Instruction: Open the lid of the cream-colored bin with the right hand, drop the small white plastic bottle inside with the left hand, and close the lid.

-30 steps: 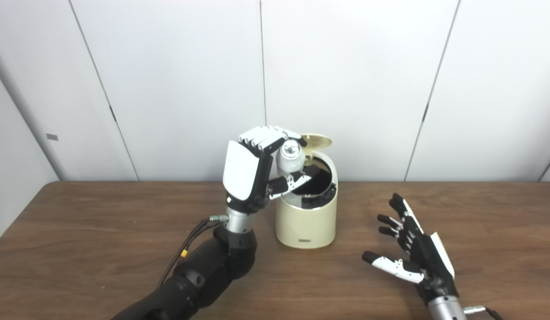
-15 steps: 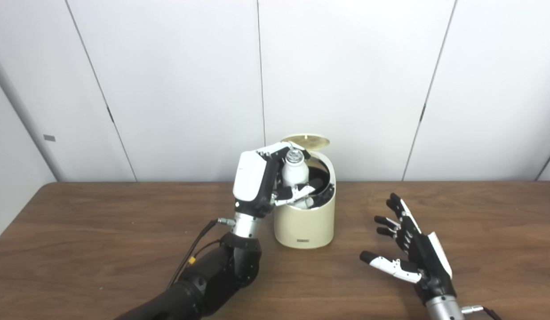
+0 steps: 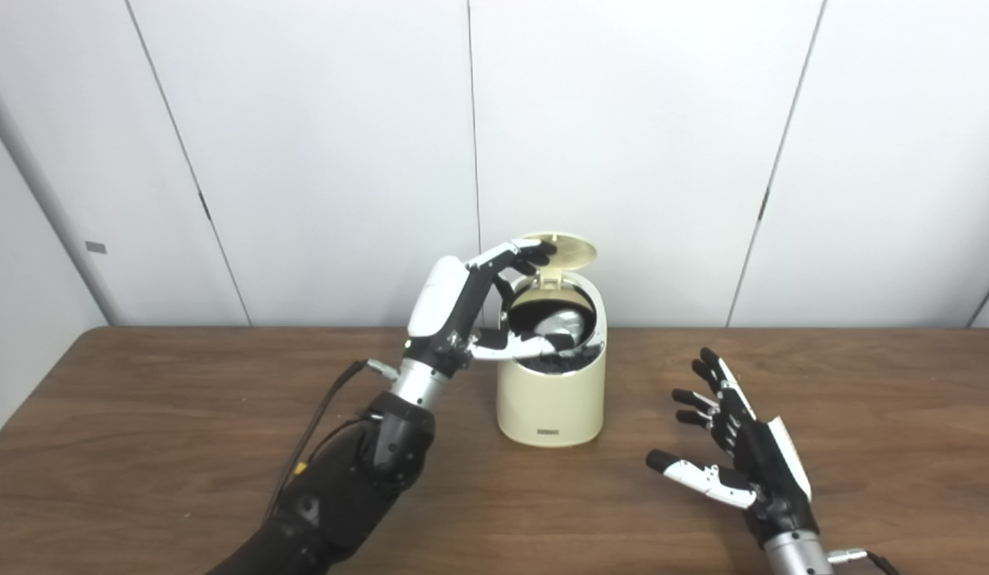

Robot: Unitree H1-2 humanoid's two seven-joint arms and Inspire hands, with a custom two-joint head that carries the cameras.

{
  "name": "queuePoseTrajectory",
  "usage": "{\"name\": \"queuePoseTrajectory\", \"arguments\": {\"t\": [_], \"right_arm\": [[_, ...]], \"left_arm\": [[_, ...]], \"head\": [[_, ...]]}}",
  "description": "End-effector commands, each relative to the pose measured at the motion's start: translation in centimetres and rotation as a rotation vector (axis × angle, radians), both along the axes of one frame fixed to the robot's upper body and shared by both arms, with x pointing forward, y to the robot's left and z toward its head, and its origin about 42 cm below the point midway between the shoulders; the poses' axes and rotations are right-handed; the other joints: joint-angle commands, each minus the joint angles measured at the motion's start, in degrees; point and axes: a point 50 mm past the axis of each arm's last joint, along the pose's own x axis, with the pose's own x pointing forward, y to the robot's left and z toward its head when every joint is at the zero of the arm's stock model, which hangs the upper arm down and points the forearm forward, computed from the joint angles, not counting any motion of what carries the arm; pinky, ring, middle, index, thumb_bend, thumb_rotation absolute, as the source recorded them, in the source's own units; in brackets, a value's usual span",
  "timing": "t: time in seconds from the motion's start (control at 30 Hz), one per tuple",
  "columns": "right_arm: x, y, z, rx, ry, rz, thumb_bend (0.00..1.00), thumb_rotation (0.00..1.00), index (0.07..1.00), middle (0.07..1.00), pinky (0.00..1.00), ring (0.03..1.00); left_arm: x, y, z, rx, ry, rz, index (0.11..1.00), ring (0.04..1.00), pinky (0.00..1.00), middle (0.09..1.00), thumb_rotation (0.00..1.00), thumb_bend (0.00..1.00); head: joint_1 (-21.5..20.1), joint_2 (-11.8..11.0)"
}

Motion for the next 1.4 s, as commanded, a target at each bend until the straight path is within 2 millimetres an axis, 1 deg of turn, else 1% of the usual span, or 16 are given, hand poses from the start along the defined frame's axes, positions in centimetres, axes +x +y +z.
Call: {"name": "queuePoseTrajectory", "arguments": {"t": [0.0,0.13,0.23,0.3,0.4,0.47,0.5,0.6,0.67,0.8,0.9,1.07,1.23,1.37], "right_arm": [[0.2,0.4,0.4,0.021,-0.036,0.01,0.78,0.29,0.958,0.955,0.77,0.824],[0.3,0.4,0.5,0.016,-0.041,0.011,0.77,0.27,0.956,0.951,0.75,0.813],[0.3,0.4,0.5,0.016,-0.038,0.012,0.78,0.27,0.957,0.949,0.76,0.812],[0.4,0.4,0.5,0.011,-0.038,0.012,0.78,0.27,0.957,0.947,0.75,0.81],[0.3,0.4,0.6,0.014,-0.039,0.012,0.78,0.28,0.957,0.945,0.75,0.809],[0.4,0.3,0.6,0.023,-0.035,0.011,0.79,0.27,0.959,0.947,0.76,0.814],[0.4,0.3,0.6,0.027,-0.034,0.01,0.78,0.27,0.959,0.949,0.77,0.817],[0.4,0.1,0.6,0.028,-0.036,0.012,0.77,0.26,0.958,0.95,0.77,0.82],[0.4,0.0,0.5,0.025,-0.033,0.009,0.78,0.26,0.961,0.948,0.77,0.82],[0.5,-0.2,0.3,0.024,-0.026,0.004,0.79,0.27,0.957,0.944,0.77,0.819],[0.5,-0.2,0.3,0.021,-0.02,0.004,0.79,0.27,0.957,0.946,0.77,0.824],[0.5,-0.1,0.2,0.032,-0.013,0.003,0.78,0.25,0.963,0.962,0.8,0.84],[0.5,0.1,0.4,0.023,-0.019,-0.008,0.78,0.24,0.959,0.949,0.78,0.819],[0.5,0.2,0.4,0.024,-0.024,-0.005,0.78,0.25,0.96,0.943,0.77,0.816]], "left_arm": [[0.4,1.6,-0.6,0.114,0.089,0.056,0.957,0.908,0.79,0.938,0.44,0.96],[0.3,2.6,0.7,0.142,0.091,0.057,0.964,0.927,0.81,0.945,0.42,0.97],[0.2,3.1,1.0,0.163,0.089,0.06,0.959,0.948,0.85,0.951,0.41,0.98],[0.1,3.3,1.1,0.16,0.102,0.059,0.958,0.944,0.85,0.946,0.4,0.97],[-0.1,3.6,1.3,0.108,0.14,0.042,0.946,0.909,0.8,0.937,0.39,0.95],[-0.4,4.0,1.6,0.043,0.175,0.026,0.918,0.889,0.78,0.923,0.36,0.93],[-0.6,4.2,1.7,0.01,0.189,0.018,0.897,0.872,0.76,0.907,0.35,0.91],[-1.3,5.1,2.2,-0.058,0.212,-0.005,0.845,0.804,0.67,0.857,0.3,0.84],[-1.9,5.8,2.4,-0.099,0.224,-0.014,0.822,0.767,0.64,0.826,0.28,0.79],[-2.9,6.9,2.1,-0.185,0.202,-0.004,0.788,0.729,0.61,0.778,0.21,0.76],[-3.2,7.5,1.7,-0.216,0.204,0.007,0.789,0.726,0.63,0.774,0.18,0.74],[-3.3,7.7,1.2,-0.229,0.209,0.003,0.786,0.735,0.65,0.781,0.15,0.75],[-3.3,7.6,1.0,-0.23,0.205,-0.006,0.782,0.742,0.66,0.779,0.14,0.76],[-3.5,7.8,0.9,-0.238,0.208,-0.003,0.786,0.745,0.66,0.783,0.16,0.77]], "head": [[0.2,0.0],[0.5,0.0],[0.6,0.0],[0.6,0.0],[0.6,0.0],[0.6,0.0],[1.3,0.1],[1.5,-0.1],[1.6,-0.2],[1.9,-0.3],[2.2,-0.3],[2.0,-0.3],[2.0,-0.3],[1.8,-0.3]]}}
